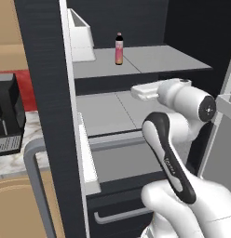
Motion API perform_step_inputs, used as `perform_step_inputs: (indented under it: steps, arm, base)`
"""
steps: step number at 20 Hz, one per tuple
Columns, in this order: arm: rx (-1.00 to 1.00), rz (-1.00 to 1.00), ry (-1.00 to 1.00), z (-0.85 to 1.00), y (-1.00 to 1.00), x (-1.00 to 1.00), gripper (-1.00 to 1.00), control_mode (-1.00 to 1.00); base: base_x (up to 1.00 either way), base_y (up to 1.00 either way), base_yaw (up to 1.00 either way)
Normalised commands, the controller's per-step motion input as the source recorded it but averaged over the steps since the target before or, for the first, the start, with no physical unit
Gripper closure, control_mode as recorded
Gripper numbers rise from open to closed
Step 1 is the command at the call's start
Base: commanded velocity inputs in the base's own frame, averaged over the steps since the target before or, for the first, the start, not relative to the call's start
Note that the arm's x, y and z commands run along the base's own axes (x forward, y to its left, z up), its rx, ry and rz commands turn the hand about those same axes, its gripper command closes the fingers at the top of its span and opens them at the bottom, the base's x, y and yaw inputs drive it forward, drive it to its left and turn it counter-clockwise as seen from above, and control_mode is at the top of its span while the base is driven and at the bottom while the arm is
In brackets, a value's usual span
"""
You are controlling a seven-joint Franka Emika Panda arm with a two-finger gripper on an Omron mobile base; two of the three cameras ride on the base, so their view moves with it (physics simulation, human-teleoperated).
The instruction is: Open the fridge, grab two sodas, and place both sodas inside the bowl with ice on the dining counter.
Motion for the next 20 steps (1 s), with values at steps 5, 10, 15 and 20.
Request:
perform_step_inputs:
  steps: [5, 10, 15, 20]
  arm:
    - [0.00, 0.00, -0.16, 0.56, 0.00, 0.25, -1.00, -1.00]
    - [0.00, 0.00, -0.06, 0.31, 0.00, 0.44, -1.00, -1.00]
    - [0.00, 0.00, 0.03, 0.01, 0.00, 0.58, -1.00, -1.00]
    - [0.00, 0.00, 0.06, 0.00, -0.02, 0.60, -1.00, -1.00]
  base:
    - [0.00, 0.00, 0.00]
    - [0.00, 0.00, 0.00]
    - [0.00, 0.00, 0.00]
    - [0.00, 0.00, 0.00]
